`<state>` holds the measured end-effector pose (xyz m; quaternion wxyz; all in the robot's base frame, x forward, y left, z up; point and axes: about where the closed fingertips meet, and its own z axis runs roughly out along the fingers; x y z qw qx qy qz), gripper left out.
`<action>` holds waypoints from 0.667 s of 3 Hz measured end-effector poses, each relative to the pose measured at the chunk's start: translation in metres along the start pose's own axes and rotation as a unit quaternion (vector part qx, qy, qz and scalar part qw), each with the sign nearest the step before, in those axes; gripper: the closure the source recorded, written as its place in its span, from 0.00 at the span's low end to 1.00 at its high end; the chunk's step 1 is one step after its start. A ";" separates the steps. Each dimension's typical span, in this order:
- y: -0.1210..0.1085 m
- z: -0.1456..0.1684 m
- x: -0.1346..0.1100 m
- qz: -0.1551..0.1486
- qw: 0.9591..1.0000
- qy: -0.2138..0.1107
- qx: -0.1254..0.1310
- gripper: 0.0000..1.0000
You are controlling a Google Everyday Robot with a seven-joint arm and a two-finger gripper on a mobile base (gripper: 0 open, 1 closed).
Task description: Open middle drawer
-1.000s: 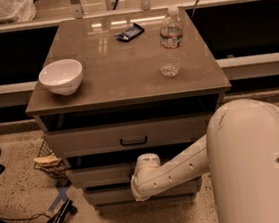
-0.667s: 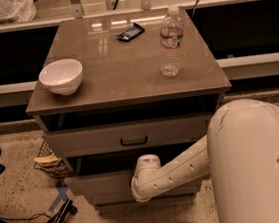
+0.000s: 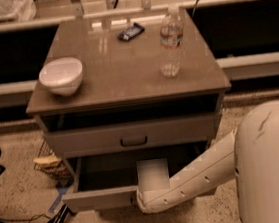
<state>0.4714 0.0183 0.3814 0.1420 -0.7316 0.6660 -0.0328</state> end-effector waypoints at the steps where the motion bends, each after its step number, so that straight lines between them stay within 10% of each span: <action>1: 0.000 0.000 0.000 0.000 1.000 0.000 0.000 1.00; 2: 0.000 0.000 0.000 0.000 1.000 0.000 0.000 1.00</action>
Offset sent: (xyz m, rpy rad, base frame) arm -0.2386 -0.1390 0.1746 -0.3339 -0.1553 -0.1371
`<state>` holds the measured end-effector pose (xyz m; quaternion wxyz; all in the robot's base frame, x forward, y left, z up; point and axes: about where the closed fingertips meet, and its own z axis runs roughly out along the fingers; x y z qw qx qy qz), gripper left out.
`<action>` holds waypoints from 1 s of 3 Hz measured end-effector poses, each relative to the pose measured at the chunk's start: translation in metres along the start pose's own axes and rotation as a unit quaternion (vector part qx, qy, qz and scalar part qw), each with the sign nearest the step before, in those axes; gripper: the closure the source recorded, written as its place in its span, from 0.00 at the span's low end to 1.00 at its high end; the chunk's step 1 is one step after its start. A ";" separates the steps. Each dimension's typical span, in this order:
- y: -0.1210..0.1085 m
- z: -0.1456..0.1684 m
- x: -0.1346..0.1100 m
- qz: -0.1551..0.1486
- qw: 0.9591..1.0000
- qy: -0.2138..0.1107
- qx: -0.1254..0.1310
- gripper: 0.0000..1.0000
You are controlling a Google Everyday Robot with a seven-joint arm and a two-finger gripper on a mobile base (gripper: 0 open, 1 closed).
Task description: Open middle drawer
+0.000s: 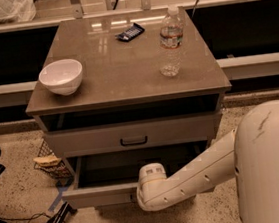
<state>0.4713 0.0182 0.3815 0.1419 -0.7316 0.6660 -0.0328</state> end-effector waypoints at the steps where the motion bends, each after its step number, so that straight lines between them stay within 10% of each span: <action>1: 0.006 -0.007 0.002 -0.001 1.000 0.003 0.002 1.00; 3: 0.019 -0.034 0.006 -0.008 1.000 0.003 0.011 1.00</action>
Offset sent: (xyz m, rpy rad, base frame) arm -0.2648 -0.1237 0.2585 -0.0680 -0.2200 0.0891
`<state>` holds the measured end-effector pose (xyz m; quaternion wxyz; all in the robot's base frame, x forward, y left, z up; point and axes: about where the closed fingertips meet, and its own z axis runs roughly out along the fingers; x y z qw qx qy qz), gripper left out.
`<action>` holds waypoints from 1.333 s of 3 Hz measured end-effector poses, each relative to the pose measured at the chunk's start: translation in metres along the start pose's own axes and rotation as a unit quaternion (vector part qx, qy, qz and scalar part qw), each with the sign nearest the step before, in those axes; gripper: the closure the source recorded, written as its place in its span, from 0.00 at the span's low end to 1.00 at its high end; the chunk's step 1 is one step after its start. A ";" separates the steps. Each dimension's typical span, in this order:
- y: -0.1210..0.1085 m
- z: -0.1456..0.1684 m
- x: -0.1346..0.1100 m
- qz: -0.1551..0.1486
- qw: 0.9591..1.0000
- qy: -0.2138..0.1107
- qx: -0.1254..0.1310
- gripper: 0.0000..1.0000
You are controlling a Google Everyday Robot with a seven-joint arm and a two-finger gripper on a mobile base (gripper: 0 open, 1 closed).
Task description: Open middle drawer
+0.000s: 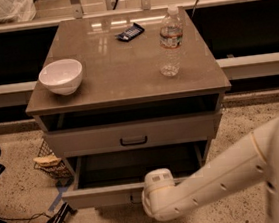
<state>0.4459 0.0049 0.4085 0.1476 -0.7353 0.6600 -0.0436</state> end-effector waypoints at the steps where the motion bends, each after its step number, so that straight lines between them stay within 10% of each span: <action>1: 0.056 -0.070 -0.006 -0.021 0.999 -0.037 0.002 1.00; 2: 0.095 -0.125 0.007 -0.064 0.996 -0.063 0.022 1.00; 4: 0.012 -0.214 0.050 -0.135 0.974 -0.072 0.165 1.00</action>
Offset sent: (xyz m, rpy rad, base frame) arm -0.1184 -0.1001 0.2845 0.0517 -0.4207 0.3091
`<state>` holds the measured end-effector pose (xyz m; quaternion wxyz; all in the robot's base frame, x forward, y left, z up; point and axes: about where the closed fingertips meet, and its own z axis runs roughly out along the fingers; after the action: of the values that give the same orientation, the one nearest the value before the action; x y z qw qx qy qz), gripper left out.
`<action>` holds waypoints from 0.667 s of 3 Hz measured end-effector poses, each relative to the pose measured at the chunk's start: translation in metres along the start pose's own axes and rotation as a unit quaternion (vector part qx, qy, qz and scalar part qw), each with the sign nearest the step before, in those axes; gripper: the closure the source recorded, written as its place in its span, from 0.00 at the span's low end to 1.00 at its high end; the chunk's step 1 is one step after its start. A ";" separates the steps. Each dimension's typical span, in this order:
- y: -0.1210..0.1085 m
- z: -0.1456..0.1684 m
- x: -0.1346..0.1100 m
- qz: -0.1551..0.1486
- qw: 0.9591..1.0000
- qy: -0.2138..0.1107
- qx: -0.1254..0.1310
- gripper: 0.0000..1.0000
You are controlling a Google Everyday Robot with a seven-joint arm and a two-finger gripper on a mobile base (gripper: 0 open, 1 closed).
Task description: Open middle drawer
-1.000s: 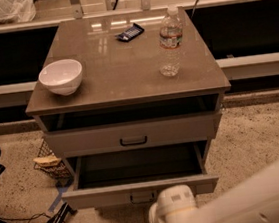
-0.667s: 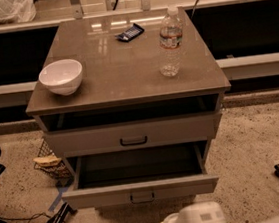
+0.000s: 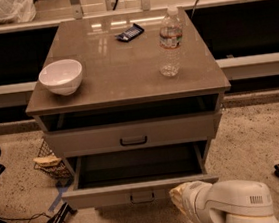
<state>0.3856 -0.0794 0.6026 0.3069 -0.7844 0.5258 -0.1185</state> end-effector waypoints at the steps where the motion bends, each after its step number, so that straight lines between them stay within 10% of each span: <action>1: 0.000 0.000 0.000 0.000 1.000 0.000 0.000 1.00; 2: -0.008 0.019 0.001 0.002 1.000 0.005 -0.012 1.00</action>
Offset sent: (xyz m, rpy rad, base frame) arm 0.0540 0.0283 -0.0450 -0.0443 0.0701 -0.0254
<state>0.4016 -0.0716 0.5921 0.2952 -0.7861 0.5307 -0.1154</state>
